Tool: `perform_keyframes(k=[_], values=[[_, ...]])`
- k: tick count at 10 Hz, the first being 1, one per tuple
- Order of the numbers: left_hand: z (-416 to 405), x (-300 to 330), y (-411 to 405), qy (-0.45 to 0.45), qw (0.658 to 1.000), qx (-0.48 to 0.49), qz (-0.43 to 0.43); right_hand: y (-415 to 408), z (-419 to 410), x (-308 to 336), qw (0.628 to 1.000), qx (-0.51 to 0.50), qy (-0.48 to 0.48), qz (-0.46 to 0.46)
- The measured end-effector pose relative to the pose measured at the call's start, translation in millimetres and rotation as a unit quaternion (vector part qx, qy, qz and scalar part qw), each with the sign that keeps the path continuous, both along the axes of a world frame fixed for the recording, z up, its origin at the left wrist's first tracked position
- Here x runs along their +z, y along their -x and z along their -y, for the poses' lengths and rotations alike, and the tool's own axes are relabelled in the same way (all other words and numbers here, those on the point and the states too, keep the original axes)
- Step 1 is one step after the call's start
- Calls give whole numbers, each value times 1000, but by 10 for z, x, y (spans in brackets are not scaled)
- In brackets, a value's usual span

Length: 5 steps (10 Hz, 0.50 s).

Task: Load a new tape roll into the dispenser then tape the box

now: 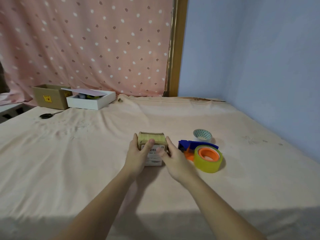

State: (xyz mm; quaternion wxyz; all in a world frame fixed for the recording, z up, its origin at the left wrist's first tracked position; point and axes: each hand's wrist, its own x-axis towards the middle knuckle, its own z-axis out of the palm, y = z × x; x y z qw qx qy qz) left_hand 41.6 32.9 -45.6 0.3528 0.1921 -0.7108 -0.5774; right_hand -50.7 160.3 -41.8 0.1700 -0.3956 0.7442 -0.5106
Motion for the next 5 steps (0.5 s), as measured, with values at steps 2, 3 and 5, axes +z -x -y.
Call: perform_keyframes(k=[2, 3, 5], values=[[199, -144, -30, 15, 992, -2, 126, -116, 93, -120, 1000, -29, -6, 5], [292, -185, -28, 39, 981, -12, 188, -91, 98, -112, 999, -50, -13, -11], [547, -258, -55, 71, 966, -41, 244, -81, 73, -106, 999, -50, -4, 16]])
